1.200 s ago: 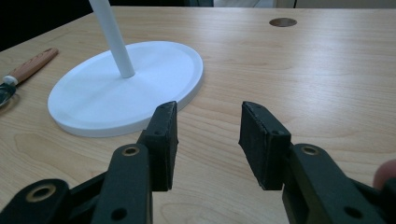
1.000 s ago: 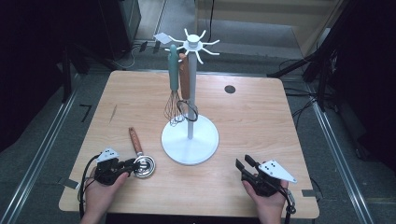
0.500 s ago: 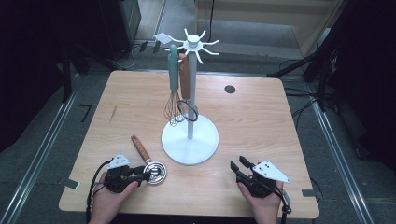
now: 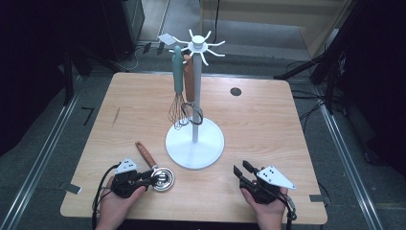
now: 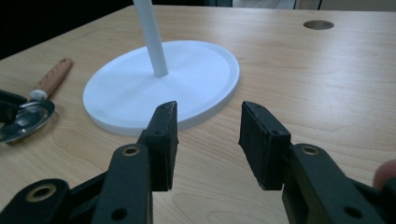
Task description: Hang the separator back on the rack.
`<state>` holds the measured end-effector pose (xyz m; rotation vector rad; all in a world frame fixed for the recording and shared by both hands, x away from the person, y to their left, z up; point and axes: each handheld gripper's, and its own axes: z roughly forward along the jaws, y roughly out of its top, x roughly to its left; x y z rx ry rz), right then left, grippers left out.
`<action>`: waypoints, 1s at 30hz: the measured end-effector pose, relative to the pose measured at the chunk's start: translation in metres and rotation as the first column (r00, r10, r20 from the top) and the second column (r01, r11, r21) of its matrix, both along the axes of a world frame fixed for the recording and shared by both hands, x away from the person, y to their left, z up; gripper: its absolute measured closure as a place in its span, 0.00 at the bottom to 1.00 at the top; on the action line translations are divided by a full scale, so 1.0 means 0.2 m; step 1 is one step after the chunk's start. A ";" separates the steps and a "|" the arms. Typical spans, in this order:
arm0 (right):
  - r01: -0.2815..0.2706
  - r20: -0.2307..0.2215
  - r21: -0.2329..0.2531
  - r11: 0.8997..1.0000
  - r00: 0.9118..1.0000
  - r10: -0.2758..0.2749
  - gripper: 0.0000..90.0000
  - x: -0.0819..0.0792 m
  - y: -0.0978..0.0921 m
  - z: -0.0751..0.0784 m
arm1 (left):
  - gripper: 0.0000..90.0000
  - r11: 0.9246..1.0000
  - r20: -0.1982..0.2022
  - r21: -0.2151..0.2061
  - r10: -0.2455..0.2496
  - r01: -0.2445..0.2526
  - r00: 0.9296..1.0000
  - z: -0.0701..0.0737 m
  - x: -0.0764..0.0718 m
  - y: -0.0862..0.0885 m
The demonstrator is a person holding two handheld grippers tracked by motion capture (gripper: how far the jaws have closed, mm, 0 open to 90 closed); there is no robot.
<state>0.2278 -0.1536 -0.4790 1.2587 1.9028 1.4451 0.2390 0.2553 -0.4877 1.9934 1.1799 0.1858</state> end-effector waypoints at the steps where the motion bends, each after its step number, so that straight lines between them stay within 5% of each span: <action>1: 0.001 0.005 0.006 1.000 1.000 -0.001 0.66 0.00 0.01 0.00 | 0.75 1.000 -0.002 0.003 -0.011 0.011 1.000 0.00 0.00 -0.01; 16: -0.066 0.003 0.022 0.998 0.998 0.066 0.66 -0.05 0.14 0.01 | 0.69 0.999 -0.003 0.009 -0.054 0.054 0.999 0.00 -0.06 -0.16; 30: -0.127 -0.023 0.047 0.991 0.991 0.128 0.66 -0.09 0.27 -0.01 | 0.61 0.996 -0.024 -0.058 -0.070 0.068 0.997 -0.02 -0.07 -0.27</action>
